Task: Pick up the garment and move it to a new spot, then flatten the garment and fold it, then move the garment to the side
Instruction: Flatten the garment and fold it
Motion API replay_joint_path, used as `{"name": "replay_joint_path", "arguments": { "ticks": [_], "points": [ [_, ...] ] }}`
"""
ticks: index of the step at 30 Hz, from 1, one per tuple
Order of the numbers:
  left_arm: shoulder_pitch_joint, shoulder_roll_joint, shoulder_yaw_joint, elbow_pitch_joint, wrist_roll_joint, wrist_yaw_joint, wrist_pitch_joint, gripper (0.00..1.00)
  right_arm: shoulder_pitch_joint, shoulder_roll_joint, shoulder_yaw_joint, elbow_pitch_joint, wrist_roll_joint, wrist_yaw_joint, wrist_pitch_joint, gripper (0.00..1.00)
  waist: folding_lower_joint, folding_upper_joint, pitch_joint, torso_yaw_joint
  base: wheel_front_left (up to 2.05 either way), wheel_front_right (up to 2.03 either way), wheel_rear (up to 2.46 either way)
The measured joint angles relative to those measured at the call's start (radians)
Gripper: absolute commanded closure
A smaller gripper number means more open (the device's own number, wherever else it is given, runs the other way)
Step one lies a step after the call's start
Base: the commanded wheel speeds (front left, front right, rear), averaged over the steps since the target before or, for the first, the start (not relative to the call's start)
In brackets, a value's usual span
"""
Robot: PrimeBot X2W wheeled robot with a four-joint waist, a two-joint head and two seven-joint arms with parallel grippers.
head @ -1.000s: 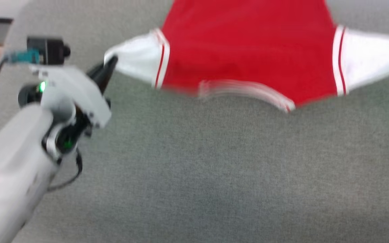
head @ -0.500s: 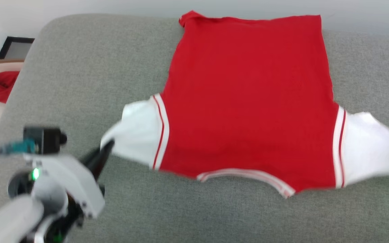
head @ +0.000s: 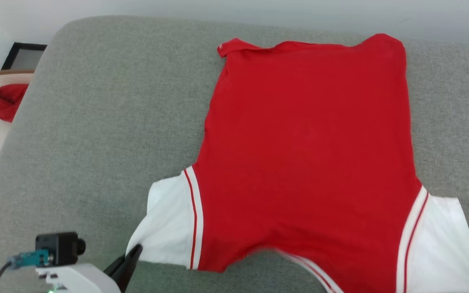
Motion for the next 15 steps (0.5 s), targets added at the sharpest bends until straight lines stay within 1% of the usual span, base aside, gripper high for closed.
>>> {"name": "replay_joint_path", "arguments": {
  "ticks": [3, 6, 12, 13, 14, 15],
  "points": [
    [0.024, 0.008, 0.003, -0.018, 0.0, 0.025, -0.015, 1.0, 0.023, 0.002, -0.028, -0.015, -0.018, 0.0, 0.026, 1.0, 0.0, 0.0, 0.005, 0.001, 0.0, 0.0, 0.0],
    [0.034, 0.009, 0.0, -0.031, 0.001, 0.04, -0.018, 1.0, 0.022, 0.002, -0.049, -0.019, -0.048, 0.0, 0.024, 1.0, 0.0, 0.0, 0.01, 0.005, 0.0, 0.0, 0.0],
    [0.038, 0.001, -0.006, -0.031, 0.008, 0.049, -0.022, 1.0, 0.006, 0.001, -0.04, 0.01, -0.093, 0.0, 0.011, 1.0, 0.0001, 0.0, 0.018, 0.012, 0.0, 0.0, 0.0],
    [0.037, -0.003, -0.009, -0.028, 0.01, 0.049, -0.022, 1.0, -0.002, 0.002, -0.038, 0.012, -0.103, 0.0, 0.002, 0.93, 0.0, 0.0, 0.019, 0.013, 0.0, 0.0, 0.0],
    [0.035, -0.007, -0.011, -0.026, 0.014, 0.049, -0.021, 1.0, -0.009, 0.002, -0.036, 0.013, -0.113, 0.0, -0.003, 0.76, 0.0, 0.0, 0.021, 0.013, 0.0, 0.0, 0.0],
    [0.033, -0.014, -0.012, -0.024, 0.017, 0.045, -0.022, 1.0, -0.016, 0.002, -0.032, 0.014, -0.121, 0.0, -0.003, 0.53, 0.0, 0.0, 0.023, 0.014, 0.0, 0.0, 0.0]
  ]
}}
